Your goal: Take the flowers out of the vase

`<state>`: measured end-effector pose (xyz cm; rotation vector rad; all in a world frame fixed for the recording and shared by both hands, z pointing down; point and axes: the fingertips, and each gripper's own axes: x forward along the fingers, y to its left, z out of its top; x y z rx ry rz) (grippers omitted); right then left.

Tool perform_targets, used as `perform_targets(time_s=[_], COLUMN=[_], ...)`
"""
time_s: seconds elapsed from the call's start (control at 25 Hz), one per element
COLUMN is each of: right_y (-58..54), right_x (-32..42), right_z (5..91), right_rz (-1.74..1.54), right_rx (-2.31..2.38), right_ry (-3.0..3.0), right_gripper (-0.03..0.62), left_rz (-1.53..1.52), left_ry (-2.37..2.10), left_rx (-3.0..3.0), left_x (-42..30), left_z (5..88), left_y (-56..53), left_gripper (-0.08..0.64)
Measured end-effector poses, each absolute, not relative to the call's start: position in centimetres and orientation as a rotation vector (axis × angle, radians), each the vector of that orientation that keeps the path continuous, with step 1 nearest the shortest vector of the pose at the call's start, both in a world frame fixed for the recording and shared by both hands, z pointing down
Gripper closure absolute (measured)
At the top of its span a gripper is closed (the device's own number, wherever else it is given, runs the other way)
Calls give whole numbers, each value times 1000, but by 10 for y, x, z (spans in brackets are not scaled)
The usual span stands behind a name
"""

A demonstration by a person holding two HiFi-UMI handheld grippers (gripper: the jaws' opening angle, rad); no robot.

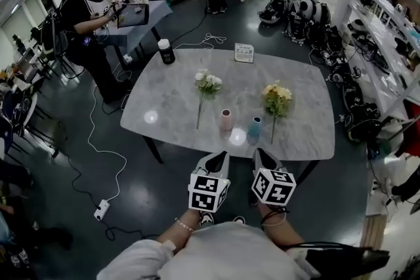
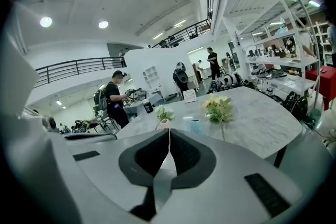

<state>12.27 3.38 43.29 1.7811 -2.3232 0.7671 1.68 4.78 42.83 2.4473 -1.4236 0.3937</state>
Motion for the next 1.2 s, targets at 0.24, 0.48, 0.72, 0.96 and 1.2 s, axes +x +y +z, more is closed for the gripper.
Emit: perform_targets(time_s=[0.24, 0.48, 0.72, 0.96, 1.2], right_y=[33, 28, 25, 21, 20], right_x=[106, 109, 110, 113, 114], right_z=[435, 433, 434, 430, 428], right_rz=[745, 738, 760, 745, 727], right_rx=[1801, 1832, 1839, 1835, 1845], right_ry=[-2294, -2279, -2281, -2284, -2266], right_gripper=[581, 581, 581, 586, 586], left_rz=[386, 393, 374, 350, 327], left_ry=[-1412, -1401, -1401, -1412, -1419], left_rx=[2436, 2446, 2443, 2427, 2423], left_x=[-1, -6, -10, -10, -15], left_z=[433, 435, 433, 432, 431], left_y=[41, 32, 24, 18, 16], left_gripper=[551, 551, 551, 551, 551])
